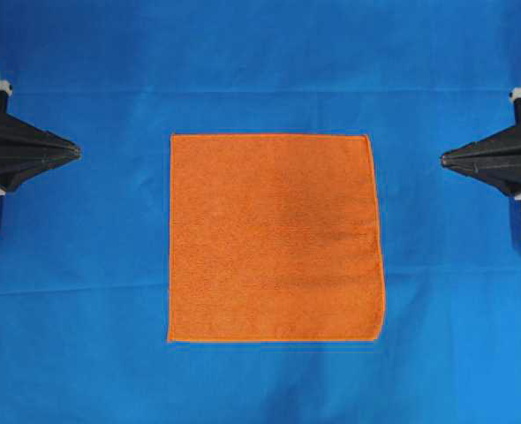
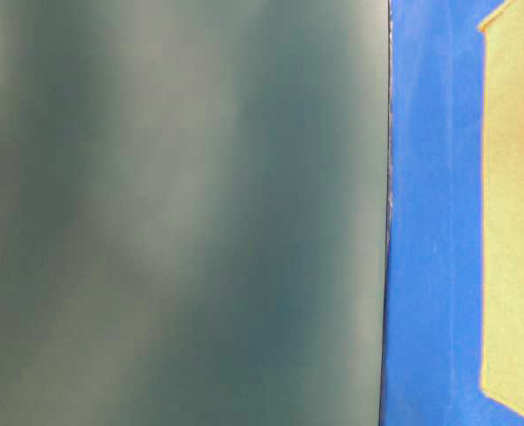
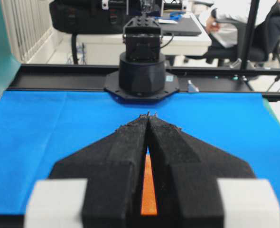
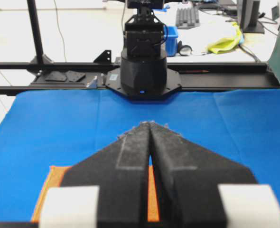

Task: Fold the orange towel.
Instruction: 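Move both grippers inward to the far corners of the orange towel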

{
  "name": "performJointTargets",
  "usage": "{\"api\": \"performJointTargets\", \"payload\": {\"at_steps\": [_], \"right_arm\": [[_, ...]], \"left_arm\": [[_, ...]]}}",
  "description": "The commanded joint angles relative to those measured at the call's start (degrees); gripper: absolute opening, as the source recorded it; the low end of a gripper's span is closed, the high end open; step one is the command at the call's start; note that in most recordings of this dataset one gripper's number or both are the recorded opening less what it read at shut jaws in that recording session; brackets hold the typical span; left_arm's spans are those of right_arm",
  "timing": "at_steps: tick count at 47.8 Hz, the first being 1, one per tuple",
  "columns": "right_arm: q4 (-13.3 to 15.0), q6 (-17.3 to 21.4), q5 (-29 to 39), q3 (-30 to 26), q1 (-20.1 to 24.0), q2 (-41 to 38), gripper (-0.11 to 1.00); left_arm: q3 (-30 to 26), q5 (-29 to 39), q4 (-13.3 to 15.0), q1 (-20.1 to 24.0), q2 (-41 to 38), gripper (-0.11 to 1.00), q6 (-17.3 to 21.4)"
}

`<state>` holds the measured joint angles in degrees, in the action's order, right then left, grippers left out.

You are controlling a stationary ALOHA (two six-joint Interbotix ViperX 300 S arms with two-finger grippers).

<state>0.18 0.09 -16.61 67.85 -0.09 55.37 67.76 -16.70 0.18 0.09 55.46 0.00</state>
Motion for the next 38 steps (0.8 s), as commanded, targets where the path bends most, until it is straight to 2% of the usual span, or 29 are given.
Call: {"api": "performJointTargets", "payload": {"at_steps": [1,6,14,29,32,35,38], "right_arm": [[-0.4,0.4,-0.5,-1.8,0.2,-0.9,0.0],[-0.5,0.9,1.1,-2.4,-0.5,-2.7,0.0],[-0.8,2.1,4.3,-3.5,-4.0,-6.4,0.0],[-0.8,5.4,5.7,-3.8,-12.3,-18.6,0.0],[-0.8,5.8,5.8,-4.0,-13.6,-22.1,0.01],[-0.8,6.0,5.8,-4.2,-15.5,-26.5,0.04],[-0.8,6.0,5.5,-4.6,-17.2,-30.3,0.21]], "left_arm": [[-1.0,0.4,1.4,-0.1,-1.3,0.0,-0.7],[-0.9,1.3,1.8,0.2,-2.4,0.0,-0.7],[-0.7,1.5,1.7,2.8,-7.2,0.0,-1.4],[-2.5,1.2,1.8,9.5,-22.3,0.01,-4.8],[-3.2,1.1,1.7,10.2,-25.8,0.1,-4.8],[-3.6,0.6,1.7,11.3,-28.8,0.26,-4.9],[-4.0,-0.6,1.8,12.6,-32.4,0.44,-4.9]]}}
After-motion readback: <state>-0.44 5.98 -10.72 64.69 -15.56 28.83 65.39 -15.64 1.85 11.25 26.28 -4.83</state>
